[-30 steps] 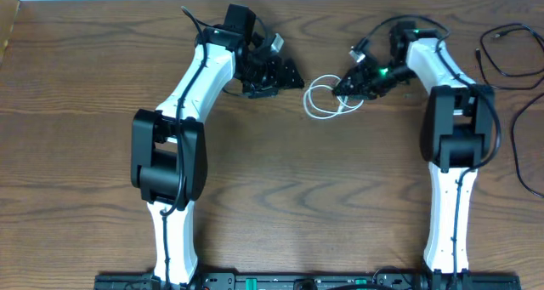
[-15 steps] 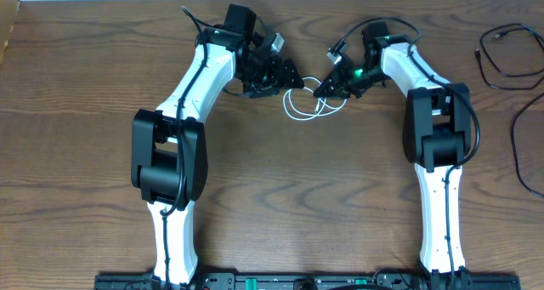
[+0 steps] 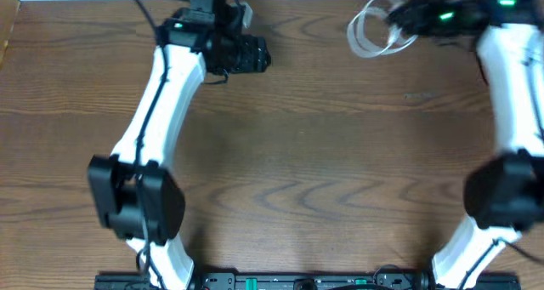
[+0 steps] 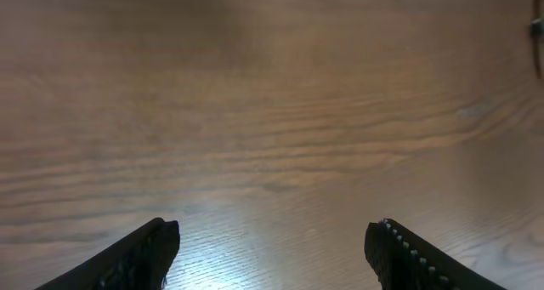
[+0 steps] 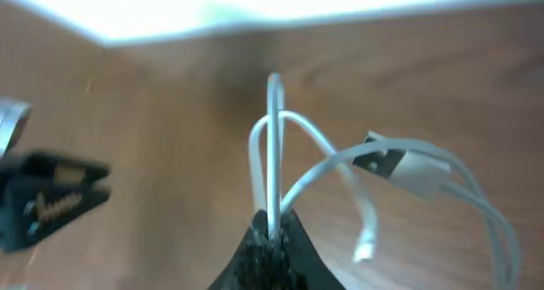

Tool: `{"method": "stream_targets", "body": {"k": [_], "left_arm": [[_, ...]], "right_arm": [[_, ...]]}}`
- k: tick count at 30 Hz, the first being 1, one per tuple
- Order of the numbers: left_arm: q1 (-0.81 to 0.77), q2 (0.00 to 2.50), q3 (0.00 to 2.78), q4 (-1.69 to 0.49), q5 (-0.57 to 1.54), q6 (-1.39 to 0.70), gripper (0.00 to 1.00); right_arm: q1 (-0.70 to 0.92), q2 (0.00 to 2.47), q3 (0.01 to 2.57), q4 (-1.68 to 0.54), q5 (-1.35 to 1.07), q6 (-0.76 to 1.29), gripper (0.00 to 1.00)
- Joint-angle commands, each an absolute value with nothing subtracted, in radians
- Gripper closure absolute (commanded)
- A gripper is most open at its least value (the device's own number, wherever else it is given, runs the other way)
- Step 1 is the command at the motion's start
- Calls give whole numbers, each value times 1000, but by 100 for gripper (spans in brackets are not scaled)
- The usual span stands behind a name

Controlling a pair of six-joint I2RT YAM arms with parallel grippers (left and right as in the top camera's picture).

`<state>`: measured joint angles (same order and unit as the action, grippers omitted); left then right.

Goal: Untangle cables

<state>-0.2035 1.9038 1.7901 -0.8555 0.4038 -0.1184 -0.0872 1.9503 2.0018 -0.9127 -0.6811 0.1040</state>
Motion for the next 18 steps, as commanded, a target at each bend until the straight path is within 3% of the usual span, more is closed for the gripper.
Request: {"method": "stream_targets", "body": {"k": [1, 18], "left_arm": [[-206, 1889, 1791, -858, 369, -97, 25], [-220, 1890, 1791, -866, 376, -133, 25]], "right_arm": [[-174, 1894, 2003, -897, -517, 210, 99], [-728, 1890, 2000, -1128, -223, 321, 99]]}}
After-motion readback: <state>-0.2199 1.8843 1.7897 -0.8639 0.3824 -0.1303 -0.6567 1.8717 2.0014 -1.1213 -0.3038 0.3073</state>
